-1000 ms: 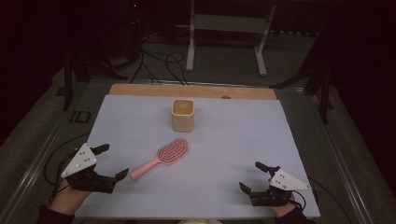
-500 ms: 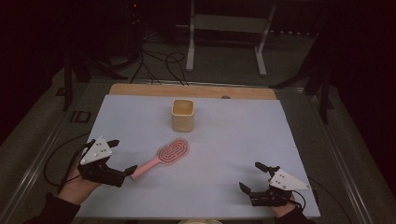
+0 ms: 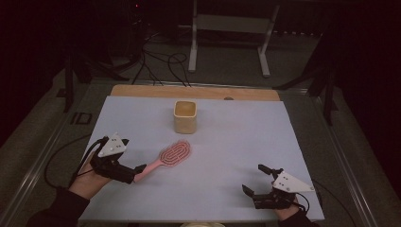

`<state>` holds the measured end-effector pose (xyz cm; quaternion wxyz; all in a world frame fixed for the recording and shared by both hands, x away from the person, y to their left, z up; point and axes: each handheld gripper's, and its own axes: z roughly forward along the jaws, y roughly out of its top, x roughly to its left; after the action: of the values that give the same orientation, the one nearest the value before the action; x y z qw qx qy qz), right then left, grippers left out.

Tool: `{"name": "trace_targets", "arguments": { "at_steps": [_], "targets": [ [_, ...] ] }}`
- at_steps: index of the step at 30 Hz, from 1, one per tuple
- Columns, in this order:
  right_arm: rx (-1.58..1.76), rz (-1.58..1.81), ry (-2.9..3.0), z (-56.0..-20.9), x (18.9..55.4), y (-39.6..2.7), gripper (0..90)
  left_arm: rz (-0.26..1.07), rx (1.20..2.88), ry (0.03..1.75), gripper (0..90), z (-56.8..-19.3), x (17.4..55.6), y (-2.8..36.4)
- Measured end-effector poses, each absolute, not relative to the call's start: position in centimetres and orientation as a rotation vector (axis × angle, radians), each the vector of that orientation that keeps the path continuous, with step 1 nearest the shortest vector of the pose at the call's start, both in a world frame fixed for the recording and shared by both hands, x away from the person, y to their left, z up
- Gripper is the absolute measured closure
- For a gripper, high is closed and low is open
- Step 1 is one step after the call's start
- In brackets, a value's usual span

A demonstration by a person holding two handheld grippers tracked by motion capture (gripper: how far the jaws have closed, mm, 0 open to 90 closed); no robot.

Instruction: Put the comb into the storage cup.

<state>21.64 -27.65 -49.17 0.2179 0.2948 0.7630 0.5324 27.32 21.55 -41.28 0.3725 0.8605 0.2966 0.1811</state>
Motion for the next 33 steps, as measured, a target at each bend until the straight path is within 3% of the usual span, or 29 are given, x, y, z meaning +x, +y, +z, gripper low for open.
{"name": "trace_targets", "arguments": {
  "at_steps": [33],
  "targets": [
    [0.815,1.481,2.114,-49.2,21.7,-27.7,8.3,0.275,2.487,0.794,0.3,-44.5,30.9,18.0]
  ]
}}
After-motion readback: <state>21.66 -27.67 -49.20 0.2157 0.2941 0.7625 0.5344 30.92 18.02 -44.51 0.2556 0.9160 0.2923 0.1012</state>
